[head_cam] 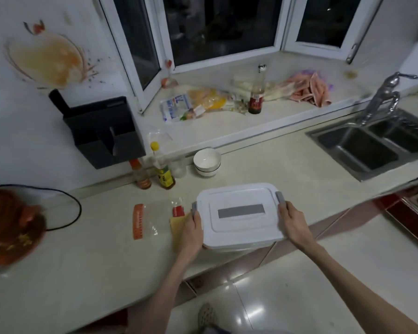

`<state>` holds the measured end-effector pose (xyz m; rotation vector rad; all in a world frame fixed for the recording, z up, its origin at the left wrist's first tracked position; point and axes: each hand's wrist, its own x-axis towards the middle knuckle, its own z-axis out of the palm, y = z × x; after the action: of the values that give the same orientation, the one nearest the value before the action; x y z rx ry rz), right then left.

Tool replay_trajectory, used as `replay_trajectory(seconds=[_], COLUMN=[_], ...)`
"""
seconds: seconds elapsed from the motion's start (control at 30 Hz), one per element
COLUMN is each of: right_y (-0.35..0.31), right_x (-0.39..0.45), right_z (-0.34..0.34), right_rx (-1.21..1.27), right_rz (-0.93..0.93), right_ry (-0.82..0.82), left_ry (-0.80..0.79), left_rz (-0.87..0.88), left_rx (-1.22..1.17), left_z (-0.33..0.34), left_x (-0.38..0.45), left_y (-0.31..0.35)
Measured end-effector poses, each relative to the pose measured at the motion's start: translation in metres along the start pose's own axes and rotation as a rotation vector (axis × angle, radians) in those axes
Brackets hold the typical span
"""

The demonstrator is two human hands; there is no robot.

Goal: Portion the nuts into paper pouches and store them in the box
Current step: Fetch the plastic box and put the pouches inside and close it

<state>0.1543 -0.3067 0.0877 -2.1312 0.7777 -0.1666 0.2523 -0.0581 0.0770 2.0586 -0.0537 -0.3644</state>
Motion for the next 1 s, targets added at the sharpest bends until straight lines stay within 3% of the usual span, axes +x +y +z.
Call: replay_trajectory(seconds=[0.13,0.43,0.53,0.87,1.0], right_y=[0.011,0.044,0.055,0.081,0.094], right_x=[0.019,0.062,0.090,0.226,0.263], right_z=[0.006,-0.016,-0.029,-0.085,-0.088], right_rx=[0.018,0.035,0.077,0.272,0.243], right_rz=[0.044,0.163,0.184,0.288,0.292], right_ry=[0.060,0.132,0.155,-0.122,-0.211], left_ry=[-0.060,-0.201,-0.214,-0.204,-0.176], left_rz=[0.024,-0.013,-0.020,-0.210,-0.248], left_rx=[0.115,0.011,0.092,0.035,-0.065], left_z=[0.012,0.064,0.084,0.152,0.176], left_x=[0.038,0.096,0.116,0.171,0.178], left_y=[-0.003,0.012,0.021,0.056,0.062])
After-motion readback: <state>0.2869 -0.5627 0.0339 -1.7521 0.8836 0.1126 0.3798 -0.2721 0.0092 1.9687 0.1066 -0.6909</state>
